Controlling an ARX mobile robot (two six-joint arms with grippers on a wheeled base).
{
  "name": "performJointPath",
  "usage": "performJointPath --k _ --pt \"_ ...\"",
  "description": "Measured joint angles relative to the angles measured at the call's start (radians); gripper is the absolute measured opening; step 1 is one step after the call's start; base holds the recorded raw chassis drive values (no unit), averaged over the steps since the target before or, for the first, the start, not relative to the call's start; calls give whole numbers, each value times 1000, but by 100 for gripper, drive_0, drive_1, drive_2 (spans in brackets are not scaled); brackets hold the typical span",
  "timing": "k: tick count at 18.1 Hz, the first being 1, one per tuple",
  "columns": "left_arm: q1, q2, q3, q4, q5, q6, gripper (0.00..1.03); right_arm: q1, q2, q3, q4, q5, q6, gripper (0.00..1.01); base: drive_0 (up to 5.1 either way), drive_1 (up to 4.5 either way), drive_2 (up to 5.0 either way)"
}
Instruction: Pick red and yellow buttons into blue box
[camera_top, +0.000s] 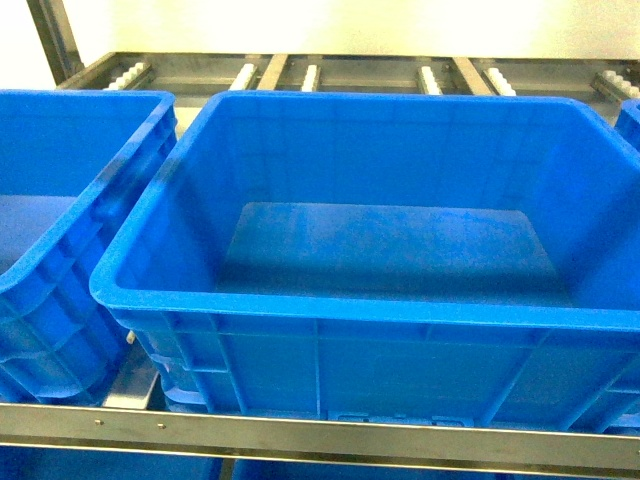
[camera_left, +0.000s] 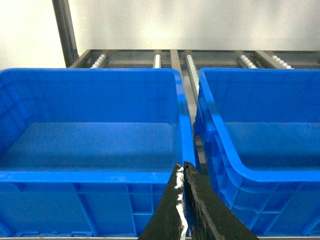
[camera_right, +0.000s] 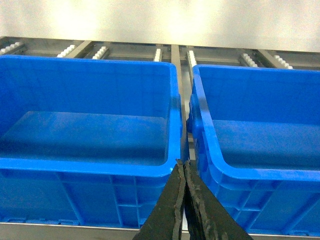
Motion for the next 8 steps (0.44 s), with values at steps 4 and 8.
performJointPath --k 4,8 --pt "0 0 0 0 0 0 33 0 0 0 0 0 0 34 0 0 0" --pt "0 0 0 0 0 0 81 0 0 0 0 0 0 84 0 0 0"
